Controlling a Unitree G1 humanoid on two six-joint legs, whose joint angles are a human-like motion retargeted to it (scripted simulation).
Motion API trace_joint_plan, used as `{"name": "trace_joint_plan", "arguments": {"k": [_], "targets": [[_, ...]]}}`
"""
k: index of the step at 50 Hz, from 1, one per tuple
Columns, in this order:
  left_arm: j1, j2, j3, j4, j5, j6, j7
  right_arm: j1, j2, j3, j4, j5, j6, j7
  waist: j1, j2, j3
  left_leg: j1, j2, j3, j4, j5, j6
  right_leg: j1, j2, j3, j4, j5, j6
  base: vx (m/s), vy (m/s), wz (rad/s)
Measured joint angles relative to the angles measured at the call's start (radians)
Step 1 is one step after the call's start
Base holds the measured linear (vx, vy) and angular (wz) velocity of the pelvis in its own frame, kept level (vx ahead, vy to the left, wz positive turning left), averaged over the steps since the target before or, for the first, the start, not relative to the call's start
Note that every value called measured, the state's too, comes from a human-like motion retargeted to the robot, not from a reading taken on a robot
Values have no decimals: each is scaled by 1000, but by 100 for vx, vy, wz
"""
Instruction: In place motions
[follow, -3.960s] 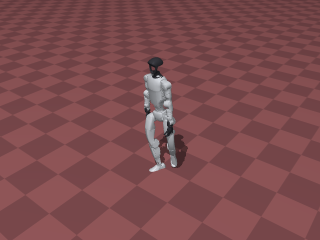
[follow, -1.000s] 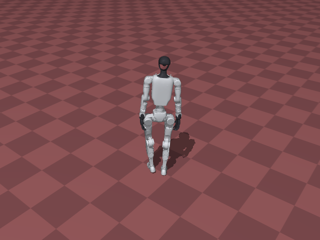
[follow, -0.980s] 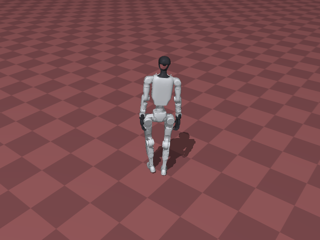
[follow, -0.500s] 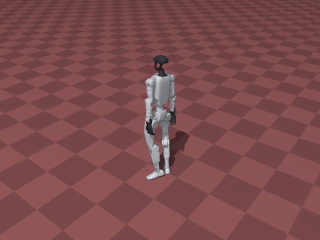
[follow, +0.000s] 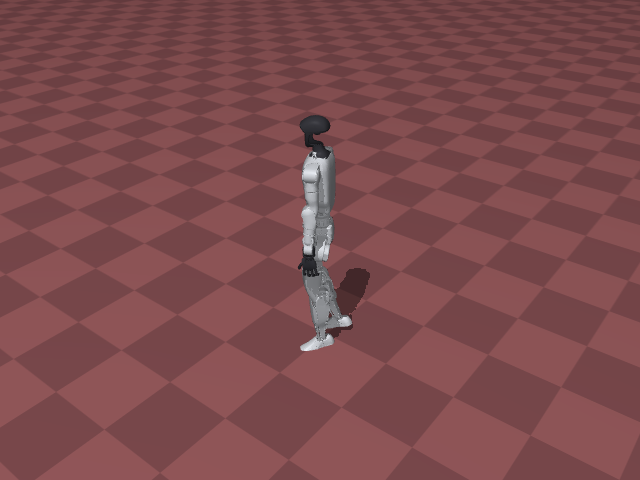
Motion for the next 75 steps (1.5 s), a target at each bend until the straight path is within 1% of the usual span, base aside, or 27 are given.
{"name": "trace_joint_plan", "arguments": {"k": [4,5,6,7,8,10,13,17,19,24,27,30,31,33,35,38,40,42,45,50,52,55,57,62,65,70,75], "targets": [[-5,23,3,31,23,11,-2,-2,9,39,-9,-46,-5,11,-45,-64,9,-9,-83,-115,3,17,10,14,51,154,-217,14,73,15,-13,164],[-7,27,6,39,26,12,-2,-3,10,48,-10,-58,-5,13,-51,-84,15,-4,-108,-138,3,20,12,19,53,178,-265,35,78,18,-13,128],[-5,31,8,48,27,15,-1,0,12,54,-11,-69,-7,16,-46,-93,20,6,-118,-155,0,23,10,26,61,178,-293,65,26,18,-13,95],[-5,34,10,57,30,18,-1,1,13,58,-11,-80,-8,20,-33,-102,22,10,-125,-165,-1,26,9,35,51,155,-306,74,6,13,-11,43],[-8,36,12,66,33,22,-1,0,13,57,-12,-88,-9,26,-4,-107,20,4,-126,-163,1,29,5,46,6,86,-288,42,48,9,-10,35],[-5,29,1,79,32,24,3,5,12,42,-16,-104,-9,36,25,-110,16,2,-139,-194,1,34,6,51,19,47,-284,36,28,9,-10,51],[11,7,13,80,8,23,6,7,8,30,-33,-127,-10,37,67,-105,20,8,-138,-204,6,30,3,59,0,73,-281,33,73,3,-5,14],[38,-24,121,78,-63,29,-4,-4,11,54,-45,-123,-8,35,29,-107,10,0,-141,-210,40,6,0,68,1,65,-292,28,61,-1,-1,1],[41,-30,140,85,-96,33,-12,0,17,45,-55,-108,-16,44,12,-111,7,-10,-144,-215,82,-18,-5,72,-6,79,-295,27,77,-4,-1,10],[51,-21,91,95,-85,33,-4,29,22,25,-67,-120,-31,56,41,-131,-23,-55,-145,-207,233,-41,-29,46,-33,149,-290,46,109,-2,-2,-69],[57,-26,53,90,-61,33,-4,35,14,15,-64,-162,-23,56,95,-138,-32,-94,-205,-415,305,-3,-42,25,-28,247,-296,78,122,-10,8,-217],[64,-40,57,75,-49,29,-14,28,9,24,-58,-159,-21,51,127,-126,-16,-56,-262,-686,290,-4,-125,7,9,359,-297,120,135,-13,10,-291],[70,-44,61,64,-45,26,-21,20,8,25,-55,-153,-19,55,132,-120,-9,-42,-253,-693,275,-18,-144,2,24,396,-300,137,140,-18,10,-311],[85,-47,62,47,-39,20,-30,7,7,24,-55,-142,-17,68,114,-113,-7,-23,-227,-621,236,-45,-133,-10,42,447,-314,175,152,-20,9,-264],[93,-41,54,43,-30,15,-37,-2,5,20,-66,-130,-19,83,45,-104,-15,-6,-193,-472,186,-79,-65,-30,52,455,-329,206,150,-34,12,-172],[90,-16,64,48,-4,23,-47,-24,0,43,-88,-104,-27,90,-73,-82,-19,-1,-147,-387,121,-73,-100,-82,103,483,-325,223,128,-49,18,-191],[81,15,90,46,12,31,-52,-55,3,69,-86,-86,-28,80,-132,-80,1,-5,-112,-263,104,-78,-108,-121,118,458,-312,212,94,-60,19,-257],[80,46,106,43,19,36,-41,-72,2,74,-72,-72,-26,62,-172,-82,28,15,-103,-206,81,-81,-112,-143,82,280,-310,187,54,-61,22,-271],[78,78,131,50,22,44,-8,-85,-12,57,-31,-57,-17,57,-139,-79,53,54,-72,-36,39,-87,-123,-154,45,61,-305,148,-30,-47,22,-331],[126,78,145,65,-20,43,2,-67,-57,-5,49,-86,15,45,-81,-31,10,100,-30,237,-13,-120,-155,-170,-11,-262,-280,55,-115,-26,16,-333],[139,71,150,71,-20,47,2,-58,-70,-25,70,-78,23,27,-81,-4,-11,102,-6,349,-12,-138,-172,-148,-32,-474,-274,-7,-163,-36,8,-305],[125,64,144,69,-11,52,1,-64,-85,-63,103,-39,37,4,-108,23,-17,107,17,483,-5,-161,-196,-88,-58,-802,-273,-74,-178,-35,8,-243],[97,63,132,64,-6,57,0,-69,-95,-91,129,-2,45,-10,-129,32,-8,122,17,555,-2,-176,-209,-63,-58,-908,-277,-63,-181,-40,-2,-193],[24,48,83,17,-16,61,-14,-52,-111,-152,202,73,59,-37,-161,44,-15,164,5,690,11,-206,-238,-88,-42,-814,-276,56,-238,-16,-4,-143],[-9,31,57,-45,-32,52,-36,-25,-107,-172,238,103,66,-51,-206,57,-23,186,11,707,30,-206,-248,-86,-22,-785,-298,41,-271,-1,-8,-57],[-43,-13,4,-158,-50,29,-67,34,-81,-216,256,126,62,-25,-153,46,-36,262,-6,724,57,-146,-253,-69,-19,-661,-273,26,-254,11,-17,-109],[4,-52,-29,-196,-61,-20,-91,65,-42,-227,223,120,47,-72,-101,4,-97,326,-43,726,131,5,-212,-51,-34,-503,-285,55,-208,21,-18,-144]]}}
